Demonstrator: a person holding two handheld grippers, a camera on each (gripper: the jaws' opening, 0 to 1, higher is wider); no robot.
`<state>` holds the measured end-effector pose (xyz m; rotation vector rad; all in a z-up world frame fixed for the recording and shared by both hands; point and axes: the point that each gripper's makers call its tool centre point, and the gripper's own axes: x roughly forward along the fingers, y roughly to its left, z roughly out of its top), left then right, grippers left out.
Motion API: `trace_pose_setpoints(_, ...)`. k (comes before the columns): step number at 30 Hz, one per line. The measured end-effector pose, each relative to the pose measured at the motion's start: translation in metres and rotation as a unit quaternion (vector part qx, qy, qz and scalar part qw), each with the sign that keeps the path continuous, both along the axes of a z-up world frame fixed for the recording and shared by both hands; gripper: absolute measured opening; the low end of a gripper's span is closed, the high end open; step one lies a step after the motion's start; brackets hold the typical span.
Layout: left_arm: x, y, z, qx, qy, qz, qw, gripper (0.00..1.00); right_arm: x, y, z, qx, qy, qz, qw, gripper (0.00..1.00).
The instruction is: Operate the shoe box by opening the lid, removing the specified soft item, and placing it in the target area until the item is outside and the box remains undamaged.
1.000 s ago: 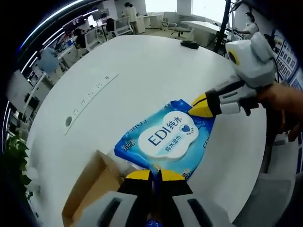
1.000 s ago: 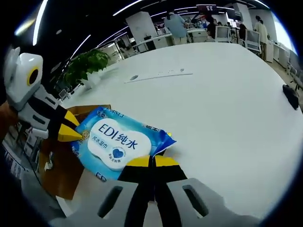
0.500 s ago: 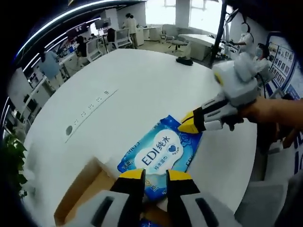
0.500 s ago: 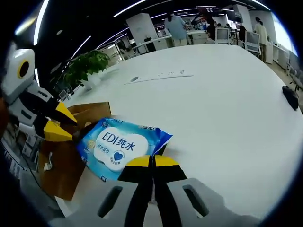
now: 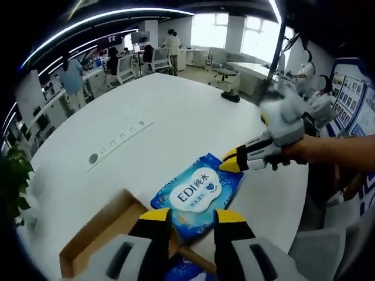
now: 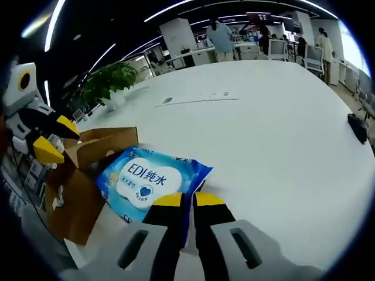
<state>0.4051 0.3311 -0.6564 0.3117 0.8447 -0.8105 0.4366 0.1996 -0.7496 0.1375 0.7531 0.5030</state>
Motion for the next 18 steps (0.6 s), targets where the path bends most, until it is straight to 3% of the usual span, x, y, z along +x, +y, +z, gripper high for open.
trace_pose_setpoints(18, -0.022, 0.049, 0.008, -0.032, -0.004, 0.041, 0.9986, 0.37, -0.016, 0.001, 0.025, -0.030, -0.024, 0.025, 0.9990, 0.20)
